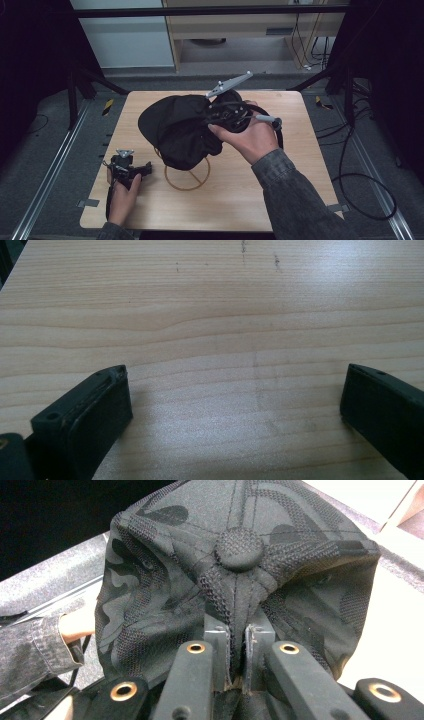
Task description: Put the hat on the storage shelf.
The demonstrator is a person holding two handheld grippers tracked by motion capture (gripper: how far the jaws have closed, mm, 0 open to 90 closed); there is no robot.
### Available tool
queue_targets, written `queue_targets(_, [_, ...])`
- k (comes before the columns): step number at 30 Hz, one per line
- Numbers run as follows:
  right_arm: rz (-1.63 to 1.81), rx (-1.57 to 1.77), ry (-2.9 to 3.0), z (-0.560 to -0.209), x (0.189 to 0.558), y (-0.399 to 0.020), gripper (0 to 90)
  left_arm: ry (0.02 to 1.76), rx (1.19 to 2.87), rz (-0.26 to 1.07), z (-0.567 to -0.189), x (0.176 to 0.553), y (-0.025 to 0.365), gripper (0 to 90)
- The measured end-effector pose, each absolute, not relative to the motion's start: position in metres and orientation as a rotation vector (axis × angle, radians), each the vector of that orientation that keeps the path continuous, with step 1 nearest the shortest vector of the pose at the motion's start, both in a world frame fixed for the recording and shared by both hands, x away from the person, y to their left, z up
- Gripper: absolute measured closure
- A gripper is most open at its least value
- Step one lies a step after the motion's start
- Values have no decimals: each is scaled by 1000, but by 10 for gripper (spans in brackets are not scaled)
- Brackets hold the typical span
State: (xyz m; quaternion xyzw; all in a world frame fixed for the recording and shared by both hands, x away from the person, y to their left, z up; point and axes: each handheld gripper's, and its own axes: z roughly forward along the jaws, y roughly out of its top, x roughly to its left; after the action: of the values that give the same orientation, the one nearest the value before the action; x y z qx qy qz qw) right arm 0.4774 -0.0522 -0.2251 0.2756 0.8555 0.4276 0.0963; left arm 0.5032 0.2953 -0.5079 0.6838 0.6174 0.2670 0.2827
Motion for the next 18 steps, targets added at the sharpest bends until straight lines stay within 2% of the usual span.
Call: queue_targets(18, [1229, 841, 2583, -252, 488, -50, 822, 1652, 1832, 714, -508, 503, 295, 0])
